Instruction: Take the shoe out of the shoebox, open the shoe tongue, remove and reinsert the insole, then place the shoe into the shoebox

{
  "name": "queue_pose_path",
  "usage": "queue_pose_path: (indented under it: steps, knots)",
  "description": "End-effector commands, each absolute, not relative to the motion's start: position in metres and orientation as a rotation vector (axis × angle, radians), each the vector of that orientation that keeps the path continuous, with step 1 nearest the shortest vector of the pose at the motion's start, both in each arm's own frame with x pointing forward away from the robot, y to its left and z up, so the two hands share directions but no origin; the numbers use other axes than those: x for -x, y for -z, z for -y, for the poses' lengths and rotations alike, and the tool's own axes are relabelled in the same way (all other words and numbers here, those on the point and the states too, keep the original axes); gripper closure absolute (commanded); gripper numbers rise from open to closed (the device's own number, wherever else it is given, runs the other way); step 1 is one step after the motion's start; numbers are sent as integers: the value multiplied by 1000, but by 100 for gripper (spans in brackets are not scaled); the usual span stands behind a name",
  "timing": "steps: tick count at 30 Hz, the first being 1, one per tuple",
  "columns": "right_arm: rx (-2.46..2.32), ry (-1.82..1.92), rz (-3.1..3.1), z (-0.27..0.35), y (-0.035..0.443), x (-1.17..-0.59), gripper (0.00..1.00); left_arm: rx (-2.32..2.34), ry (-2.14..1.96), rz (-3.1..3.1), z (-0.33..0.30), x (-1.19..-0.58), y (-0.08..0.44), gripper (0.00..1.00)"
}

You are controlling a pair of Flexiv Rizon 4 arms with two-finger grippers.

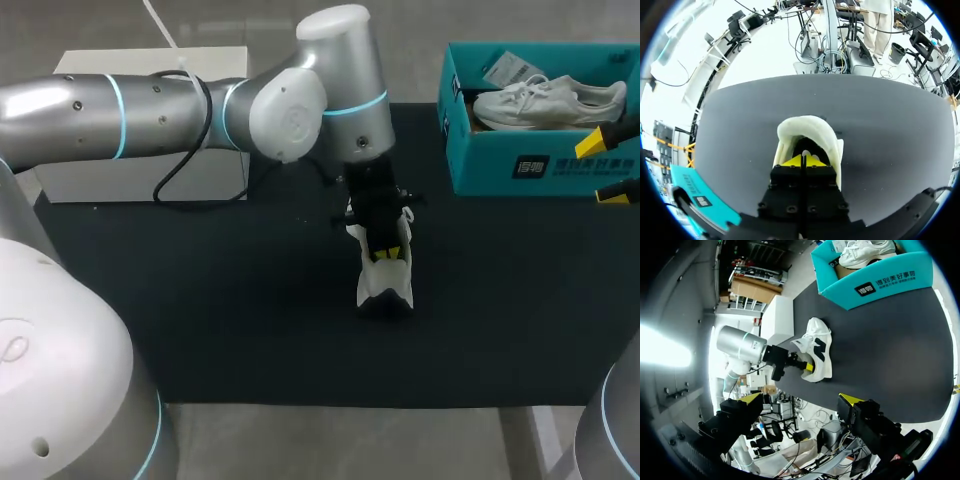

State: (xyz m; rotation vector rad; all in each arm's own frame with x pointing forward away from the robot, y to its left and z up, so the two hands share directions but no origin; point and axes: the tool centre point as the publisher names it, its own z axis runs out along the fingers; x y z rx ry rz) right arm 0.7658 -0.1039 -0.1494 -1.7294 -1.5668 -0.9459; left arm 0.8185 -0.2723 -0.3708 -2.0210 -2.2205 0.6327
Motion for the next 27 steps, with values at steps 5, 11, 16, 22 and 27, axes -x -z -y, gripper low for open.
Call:
queue_pose_path:
  steps: [5,11,16,22,27]
  knots:
    - [1732,943,1567,104,149,-766,0,2134,-447,2266,268,-822,378,100]
    - [1732,943,1567,104,149,-766,0,2144,-493,2220,270,-820,391,100]
    - [1732,943,1567,104,149,-766,0,2146,-476,2180,273,-817,413,100]
    - [1732,943,1567,104,149,-766,0,2146,-480,2217,277,-821,426,100]
    - [1732,943,1567,104,149,-766,0,2159,-469,2231,276,-824,415,100]
